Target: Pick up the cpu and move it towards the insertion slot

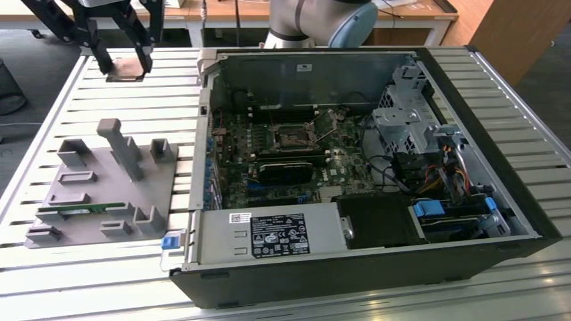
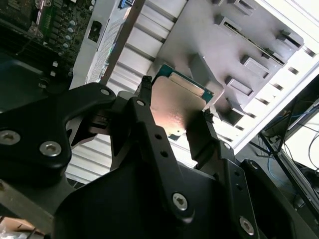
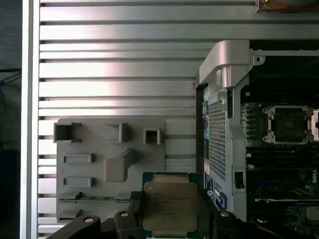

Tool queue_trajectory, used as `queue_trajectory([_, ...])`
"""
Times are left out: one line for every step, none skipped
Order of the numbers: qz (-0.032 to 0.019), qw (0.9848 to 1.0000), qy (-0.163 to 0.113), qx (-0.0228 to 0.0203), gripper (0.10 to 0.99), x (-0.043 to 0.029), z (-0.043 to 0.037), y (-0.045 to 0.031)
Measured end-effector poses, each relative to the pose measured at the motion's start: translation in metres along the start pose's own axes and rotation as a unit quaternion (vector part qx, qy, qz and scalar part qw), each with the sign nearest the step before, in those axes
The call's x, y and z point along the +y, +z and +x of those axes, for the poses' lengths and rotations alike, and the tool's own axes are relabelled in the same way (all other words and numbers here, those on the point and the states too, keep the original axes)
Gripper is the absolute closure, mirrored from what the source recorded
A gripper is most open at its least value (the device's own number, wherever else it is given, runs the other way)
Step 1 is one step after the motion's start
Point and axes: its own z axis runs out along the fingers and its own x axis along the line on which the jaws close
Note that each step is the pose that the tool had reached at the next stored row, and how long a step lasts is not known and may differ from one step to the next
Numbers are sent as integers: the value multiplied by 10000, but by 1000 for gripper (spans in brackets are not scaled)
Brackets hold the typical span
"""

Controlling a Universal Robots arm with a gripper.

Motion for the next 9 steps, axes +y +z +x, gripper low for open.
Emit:
queue_trajectory([0, 10000, 0, 0, 557, 5, -18, 0])
queue_trajectory([0, 10000, 0, 0, 557, 9, -38, 0])
queue_trajectory([0, 10000, 0, 0, 557, 13, -58, 0])
queue_trajectory([0, 10000, 0, 0, 557, 17, -77, 0])
queue_trajectory([0, 10000, 0, 1, 557, 22, -94, 0])
queue_trajectory([0, 10000, 0, 0, 557, 25, -112, 0])
queue_trajectory([0, 10000, 0, 0, 557, 29, -130, 1])
queue_trajectory([0, 10000, 0, 0, 557, 32, -147, 1])
queue_trajectory([0, 10000, 0, 0, 557, 36, -164, 1])
